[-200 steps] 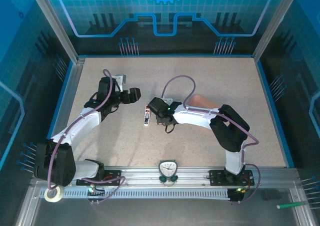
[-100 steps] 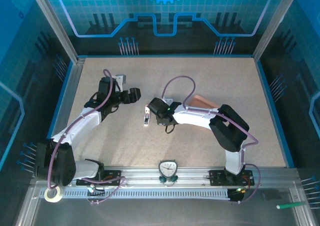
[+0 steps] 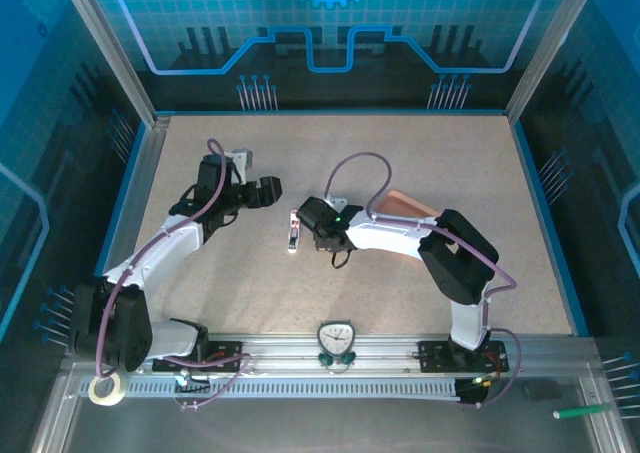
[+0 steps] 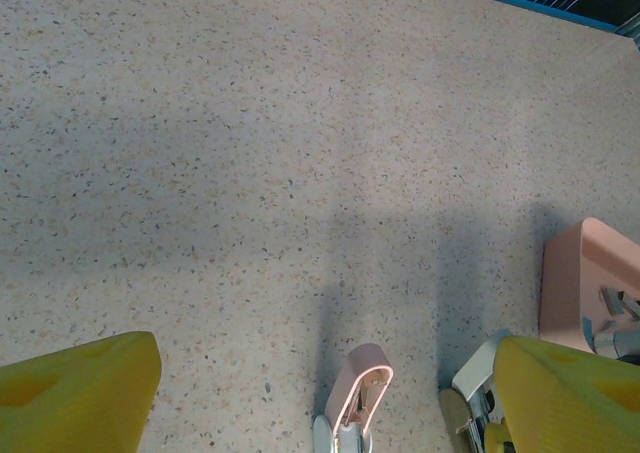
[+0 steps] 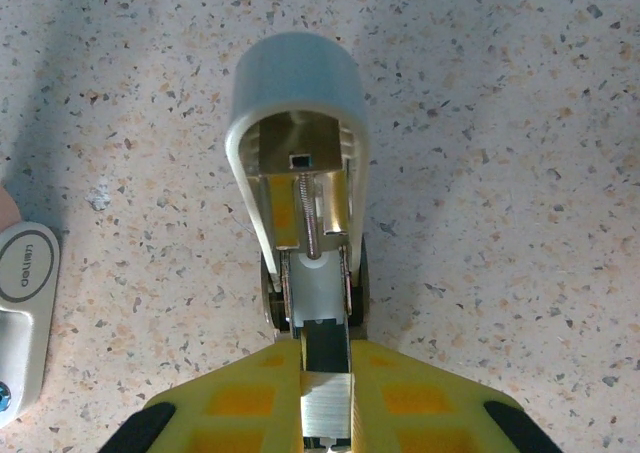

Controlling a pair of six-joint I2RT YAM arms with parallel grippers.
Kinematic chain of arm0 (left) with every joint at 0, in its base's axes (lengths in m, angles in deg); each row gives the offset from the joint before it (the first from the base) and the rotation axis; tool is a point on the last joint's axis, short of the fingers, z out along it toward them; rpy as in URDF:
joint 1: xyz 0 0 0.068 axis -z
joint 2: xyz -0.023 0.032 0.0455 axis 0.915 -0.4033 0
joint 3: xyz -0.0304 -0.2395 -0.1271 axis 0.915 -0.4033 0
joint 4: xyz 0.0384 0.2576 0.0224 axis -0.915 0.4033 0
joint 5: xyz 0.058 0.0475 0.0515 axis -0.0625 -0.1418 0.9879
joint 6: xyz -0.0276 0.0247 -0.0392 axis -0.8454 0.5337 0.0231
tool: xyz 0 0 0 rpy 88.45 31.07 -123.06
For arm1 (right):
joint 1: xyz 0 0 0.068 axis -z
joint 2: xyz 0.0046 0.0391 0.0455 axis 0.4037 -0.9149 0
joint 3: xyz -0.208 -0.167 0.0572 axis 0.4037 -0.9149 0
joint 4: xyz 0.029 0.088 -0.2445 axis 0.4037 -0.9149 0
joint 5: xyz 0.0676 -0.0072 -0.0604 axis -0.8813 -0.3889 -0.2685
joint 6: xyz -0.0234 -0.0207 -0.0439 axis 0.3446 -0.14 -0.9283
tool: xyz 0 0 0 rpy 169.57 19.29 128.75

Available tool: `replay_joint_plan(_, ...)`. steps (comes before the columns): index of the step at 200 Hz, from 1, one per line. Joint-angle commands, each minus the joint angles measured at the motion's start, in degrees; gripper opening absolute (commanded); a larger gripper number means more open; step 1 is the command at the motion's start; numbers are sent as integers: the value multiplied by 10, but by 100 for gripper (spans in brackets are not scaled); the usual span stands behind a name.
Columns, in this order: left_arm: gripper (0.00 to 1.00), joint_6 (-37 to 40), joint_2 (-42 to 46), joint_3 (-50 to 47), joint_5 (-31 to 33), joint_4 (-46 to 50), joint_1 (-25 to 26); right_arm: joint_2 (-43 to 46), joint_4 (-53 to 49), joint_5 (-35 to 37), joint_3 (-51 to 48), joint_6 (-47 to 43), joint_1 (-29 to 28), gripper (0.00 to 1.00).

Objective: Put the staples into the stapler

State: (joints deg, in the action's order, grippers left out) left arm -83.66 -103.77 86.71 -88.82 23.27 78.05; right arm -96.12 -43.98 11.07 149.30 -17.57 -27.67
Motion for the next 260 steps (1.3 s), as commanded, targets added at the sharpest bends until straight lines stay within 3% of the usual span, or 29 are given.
replay_joint_plan(1, 87, 9, -5, -10, -12, -8, 3, 0, -7, 10, -7, 14, -8, 16)
replay_joint_plan(130, 87, 8, -6, -10, -14, -8, 5, 47, 44, 52, -34, -12, -20, 16)
replay_joint_plan(260, 87, 8, -7, -10, -14, -9, 7, 17, 37, 40, -33, -11, -13, 16)
